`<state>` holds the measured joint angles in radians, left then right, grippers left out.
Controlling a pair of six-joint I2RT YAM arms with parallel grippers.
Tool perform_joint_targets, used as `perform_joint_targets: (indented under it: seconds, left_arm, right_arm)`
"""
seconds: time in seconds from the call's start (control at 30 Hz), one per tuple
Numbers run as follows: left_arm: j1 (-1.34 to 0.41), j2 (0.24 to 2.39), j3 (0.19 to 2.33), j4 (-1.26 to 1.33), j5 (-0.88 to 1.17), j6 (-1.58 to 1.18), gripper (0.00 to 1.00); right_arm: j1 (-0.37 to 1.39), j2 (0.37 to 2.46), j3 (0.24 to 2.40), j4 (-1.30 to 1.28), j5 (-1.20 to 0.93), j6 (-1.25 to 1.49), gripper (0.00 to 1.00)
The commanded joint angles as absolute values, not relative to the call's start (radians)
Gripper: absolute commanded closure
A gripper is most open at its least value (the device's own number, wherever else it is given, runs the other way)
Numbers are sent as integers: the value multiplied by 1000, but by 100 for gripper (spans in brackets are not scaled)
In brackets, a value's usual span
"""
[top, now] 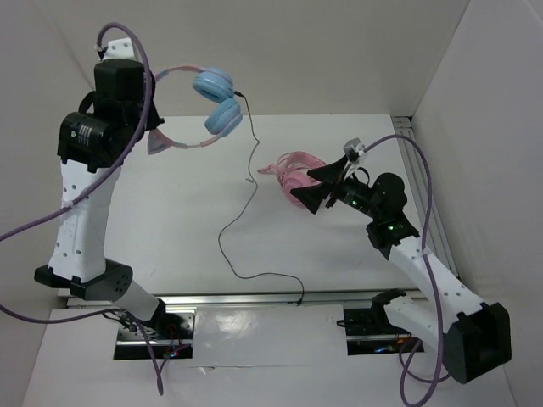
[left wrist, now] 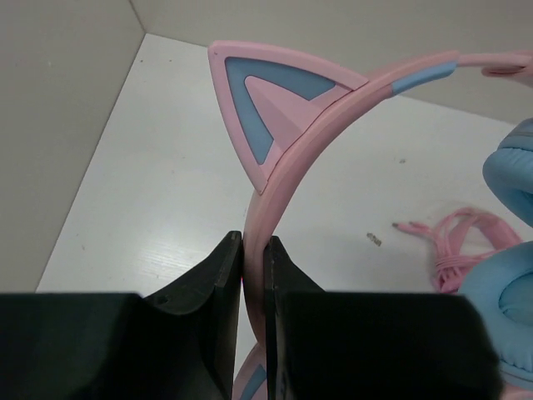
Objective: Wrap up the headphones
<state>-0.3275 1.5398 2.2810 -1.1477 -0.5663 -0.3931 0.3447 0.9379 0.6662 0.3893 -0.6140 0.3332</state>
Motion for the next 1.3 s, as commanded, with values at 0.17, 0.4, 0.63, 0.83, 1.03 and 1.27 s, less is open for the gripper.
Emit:
perform_joint_targets:
  seconds: [0.17, 0.4, 0.63, 0.83, 1.03, 1.27]
  left_arm:
    - [-172, 1577, 2421, -992, -188, -454, 100]
    - [-92, 1545, 2345, -971, -52, -477, 100]
    - [-83, 1493, 2273, -951, 0, -477, 100]
    - [-83, 1448, 2255, -951, 31, -477, 100]
    - [-83, 1437, 2237, -951, 40, -477, 100]
    - [-74, 1402, 2154, -925, 80, -497, 100]
  right_arm:
    - [448, 1196, 813, 632, -663, 285, 0]
    - [526, 1347, 926, 646, -443, 201, 0]
    - [526, 1419, 914, 706, -414, 225, 0]
    - [555, 1419, 849, 680, -436, 206, 0]
    - [575, 1362, 813, 686, -410, 186, 0]
    - [584, 1417, 862, 684, -360, 187, 1]
